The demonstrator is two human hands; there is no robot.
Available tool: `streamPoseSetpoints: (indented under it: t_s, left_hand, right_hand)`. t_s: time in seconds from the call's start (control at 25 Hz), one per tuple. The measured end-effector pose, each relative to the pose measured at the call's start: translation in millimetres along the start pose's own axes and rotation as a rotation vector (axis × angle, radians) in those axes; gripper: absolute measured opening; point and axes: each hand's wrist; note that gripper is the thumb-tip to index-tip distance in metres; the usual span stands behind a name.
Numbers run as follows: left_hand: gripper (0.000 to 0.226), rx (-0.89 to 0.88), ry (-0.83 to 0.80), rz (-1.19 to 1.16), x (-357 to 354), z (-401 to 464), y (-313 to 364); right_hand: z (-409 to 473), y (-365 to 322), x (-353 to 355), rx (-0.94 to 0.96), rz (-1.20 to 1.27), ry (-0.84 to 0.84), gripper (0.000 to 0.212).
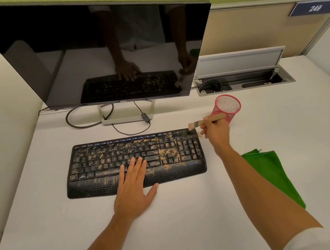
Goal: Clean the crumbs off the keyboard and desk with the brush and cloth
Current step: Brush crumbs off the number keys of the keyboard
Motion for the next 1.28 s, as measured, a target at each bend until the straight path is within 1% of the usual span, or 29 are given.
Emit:
streamPoseSetpoints:
  t_s: [0.08, 0.16, 0.24, 0.4, 0.48, 0.64, 0.76, 0.88, 1.0, 1.12, 1.2, 1.28]
  left_hand:
    - [0.08, 0.003, -0.005, -0.001, 0.4, 0.0, 0.3]
    - [0.08, 0.005, -0.005, 0.0, 0.6, 0.2, 0.2]
    - [0.08, 0.003, -0.003, -0.01, 0.6, -0.1, 0.1]
    - [0.079, 0.001, 0.001, -0.006, 0.0, 0.6, 0.5]
    - [0.08, 0.0, 0.001, -0.006, -0.6, 0.3, 0.2]
    - [0.08, 0.006, -0.009, 0.002, -0.3, 0.8, 0.3]
    - [0.08, 0.009, -0.011, 0.002, 0.2, 0.6, 0.5]
    - [0.08, 0.009, -0.009, -0.002, 0.0, 0.7, 1.0]
    - [0.08, 0.009, -0.009, 0.0, -0.1, 1.2, 1.0]
    - [0.08, 0.008, -0.003, -0.006, 0.1, 0.8, 0.9]
    - [0.08, 0.007, -0.004, -0.012, 0.4, 1.0, 1.1]
    - [0.08, 0.005, -0.002, -0.019, 0.4, 0.7, 1.2]
  right_hand:
    - [-3.6, -5.3, -15.1, 0.016, -0.012, -0.086, 0.022]
    - [-3.6, -5.2, -24.0, 0.011, -0.043, -0.118, 0.024]
    - [-0.2, -1.4, -21.2, -0.021, -0.068, -0.07, 0.025]
    - [8.8, 7.4, 2.9, -0.072, -0.126, 0.115, 0.022]
    - [10.7, 7.3, 9.4, -0.065, -0.141, 0.142, 0.022]
    - [6.5, -2.1, 5.6, 0.071, -0.146, 0.037, 0.021]
    - [6.0, -1.3, 5.6, 0.115, -0.235, -0.007, 0.024]
    - [6.2, 6.6, 11.8, 0.108, -0.332, -0.007, 0.027]
    - [1.3, 16.6, 16.2, 0.094, -0.413, 0.024, 0.037]
    - [1.9, 19.7, 20.4, 0.076, -0.477, 0.009, 0.044]
    - [5.5, 11.7, 23.1, 0.085, -0.471, 0.015, 0.046]
    - [7.1, -1.1, 23.3, 0.137, -0.403, 0.018, 0.043]
Point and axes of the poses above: each hand's wrist, its own z-axis towards the middle knuckle, its own x-axis out of the back of the hand, y = z × x, and after that the axes turned 6 degrees about -z, right-handed
